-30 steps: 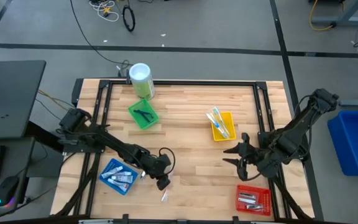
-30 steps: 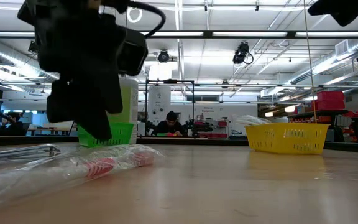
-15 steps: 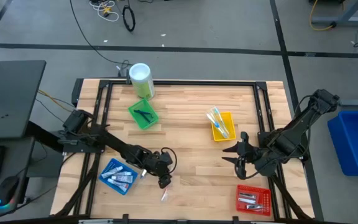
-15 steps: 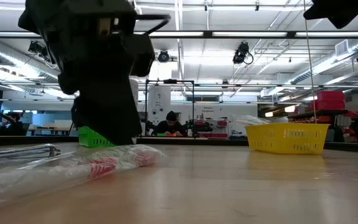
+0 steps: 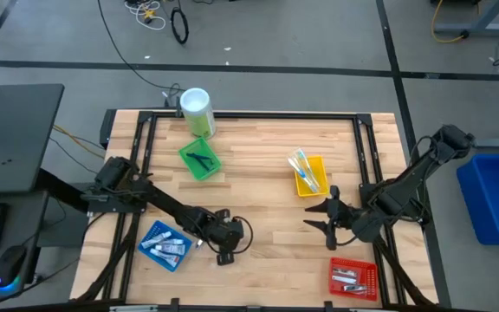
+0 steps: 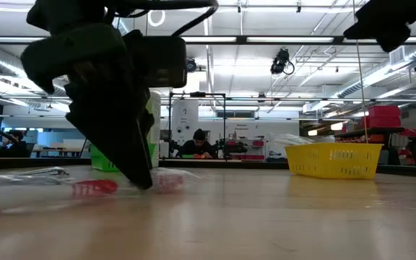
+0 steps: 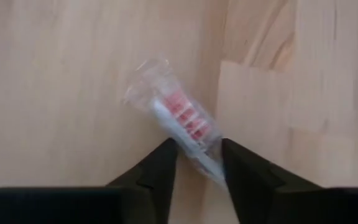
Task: Pick & Place Travel size toiletries
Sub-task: Put the red toothbrush into the yellow bin
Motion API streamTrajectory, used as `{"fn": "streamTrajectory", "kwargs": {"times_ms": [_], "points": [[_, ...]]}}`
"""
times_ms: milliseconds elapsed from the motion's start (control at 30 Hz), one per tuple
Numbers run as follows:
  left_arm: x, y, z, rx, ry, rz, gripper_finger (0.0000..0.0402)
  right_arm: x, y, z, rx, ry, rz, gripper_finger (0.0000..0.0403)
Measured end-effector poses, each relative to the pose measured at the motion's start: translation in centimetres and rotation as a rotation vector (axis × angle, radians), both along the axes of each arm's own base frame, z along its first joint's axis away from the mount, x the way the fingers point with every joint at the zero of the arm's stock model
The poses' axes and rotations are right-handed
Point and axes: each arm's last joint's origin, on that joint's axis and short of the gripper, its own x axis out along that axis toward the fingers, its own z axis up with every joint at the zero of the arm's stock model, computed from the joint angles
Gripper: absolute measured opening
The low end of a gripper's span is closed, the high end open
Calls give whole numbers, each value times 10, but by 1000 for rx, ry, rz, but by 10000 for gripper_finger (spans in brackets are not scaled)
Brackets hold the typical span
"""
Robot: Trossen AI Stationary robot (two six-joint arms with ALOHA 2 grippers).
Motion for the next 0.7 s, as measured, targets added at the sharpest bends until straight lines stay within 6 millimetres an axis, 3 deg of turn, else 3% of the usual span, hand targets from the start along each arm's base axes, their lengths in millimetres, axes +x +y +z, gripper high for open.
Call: {"fn": "streamTrajectory", "kwargs": {"times_ms": [233, 367, 567, 700], "points": [[7, 3, 8, 104, -44, -46, 19, 11, -21, -21, -92, -66, -68, 163], [16, 5, 26, 160, -107, -67, 17, 22, -37, -31, -12, -111, -52, 159], [20, 28, 71, 307, -194, -66, 11, 43, -52, -30, -61, -195, 57, 198], [13, 50, 123, 383, -363, 62, 9, 55, -64, -30, -108, -242, 26, 239]]}}
